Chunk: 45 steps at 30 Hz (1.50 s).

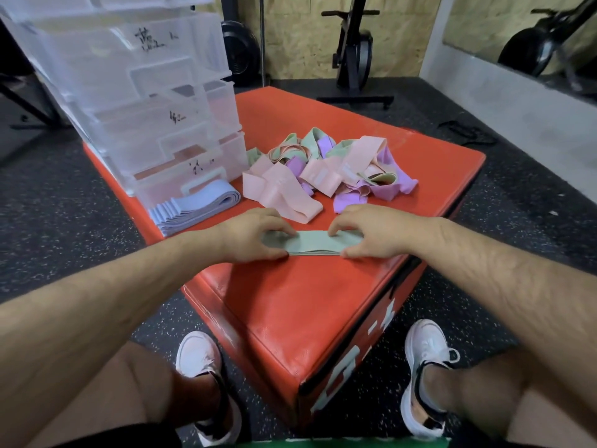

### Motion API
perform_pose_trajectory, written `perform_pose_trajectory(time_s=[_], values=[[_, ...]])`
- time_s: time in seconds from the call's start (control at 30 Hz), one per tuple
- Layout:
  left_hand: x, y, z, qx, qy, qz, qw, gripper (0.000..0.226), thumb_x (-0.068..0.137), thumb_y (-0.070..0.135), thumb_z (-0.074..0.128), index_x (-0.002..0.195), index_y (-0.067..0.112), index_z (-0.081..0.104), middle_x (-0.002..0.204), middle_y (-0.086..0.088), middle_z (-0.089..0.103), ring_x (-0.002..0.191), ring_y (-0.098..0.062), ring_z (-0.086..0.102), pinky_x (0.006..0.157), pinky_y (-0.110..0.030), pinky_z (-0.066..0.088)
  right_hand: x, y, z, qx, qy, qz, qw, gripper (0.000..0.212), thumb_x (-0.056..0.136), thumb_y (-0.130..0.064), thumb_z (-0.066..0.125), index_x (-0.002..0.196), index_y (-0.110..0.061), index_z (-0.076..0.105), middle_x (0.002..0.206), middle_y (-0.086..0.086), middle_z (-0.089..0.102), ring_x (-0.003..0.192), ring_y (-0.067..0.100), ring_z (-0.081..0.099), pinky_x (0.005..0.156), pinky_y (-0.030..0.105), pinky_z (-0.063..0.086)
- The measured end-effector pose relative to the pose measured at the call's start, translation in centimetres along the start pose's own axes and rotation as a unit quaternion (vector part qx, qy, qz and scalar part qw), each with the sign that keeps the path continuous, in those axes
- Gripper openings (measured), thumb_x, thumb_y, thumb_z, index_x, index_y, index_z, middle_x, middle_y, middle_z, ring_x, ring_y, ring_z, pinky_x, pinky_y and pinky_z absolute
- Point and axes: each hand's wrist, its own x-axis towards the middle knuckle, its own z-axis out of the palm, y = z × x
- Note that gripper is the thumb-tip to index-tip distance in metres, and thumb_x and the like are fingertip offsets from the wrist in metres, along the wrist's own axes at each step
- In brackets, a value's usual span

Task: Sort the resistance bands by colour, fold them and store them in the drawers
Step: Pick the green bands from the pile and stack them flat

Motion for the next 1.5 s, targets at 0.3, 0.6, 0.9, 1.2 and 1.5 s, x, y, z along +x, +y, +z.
perform_pose_trajectory(time_s=[0.3,0.6,0.9,1.2,1.5], values=[[3.5,2.8,-0.5,0.000,0.045,0.012,0.999,0.065,0.066,0.070,0.053,0.113,0.027,0.068,0.110,0.005,0.054,0.107,-0.013,0.053,0.097,-0.031,0.044,-0.3,1.5,-1.5,0.039,0.079,0.036,0.995,0.041,0.087,-0.051,0.065,0.121,-0.029,0.064,0.113,-0.011,0.056,0.107,0.010,0.053,0.097,0.029,0.043],[13.2,6.8,0.6,0.010,0.113,0.018,0.993,0.063,0.070,0.064,0.045,0.120,0.029,0.061,0.123,0.002,0.056,0.118,-0.026,0.052,0.100,-0.046,0.043,1.2,6.9,-4.0,0.035,0.206,0.234,0.949,0.031,0.094,-0.045,0.053,0.119,-0.033,0.064,0.126,0.009,0.057,0.121,0.037,0.049,0.104,0.044,0.041],[16.8,7.4,1.1,0.038,0.091,-0.013,0.995,0.057,0.084,0.045,0.065,0.137,0.033,0.048,0.143,0.006,0.041,0.133,-0.023,0.037,0.108,-0.045,0.032,2.7,8.4,-4.2,0.012,0.077,0.306,0.949,0.046,0.100,-0.052,0.036,0.142,-0.040,0.048,0.138,0.000,0.058,0.130,0.033,0.039,0.104,0.043,0.028],[16.1,7.2,-1.2,-0.081,0.177,-0.026,0.981,0.056,0.088,0.036,0.068,0.139,0.022,0.049,0.137,-0.002,0.050,0.129,-0.019,0.045,0.106,-0.036,0.039,2.0,7.6,-6.8,0.264,0.275,0.207,0.901,0.046,0.086,0.003,0.044,0.114,-0.018,0.073,0.083,-0.016,0.068,0.068,0.002,0.057,0.056,0.004,0.039],[12.9,7.4,-4.4,-0.222,0.269,-0.033,0.937,0.029,0.083,0.029,0.077,0.105,0.031,0.059,0.104,0.011,0.050,0.094,-0.001,0.050,0.076,-0.008,0.037,3.4,5.2,-7.7,0.301,0.352,0.123,0.878,0.023,0.083,-0.006,0.062,0.090,-0.024,0.073,0.065,-0.016,0.065,0.056,-0.001,0.058,0.058,0.019,0.043]])
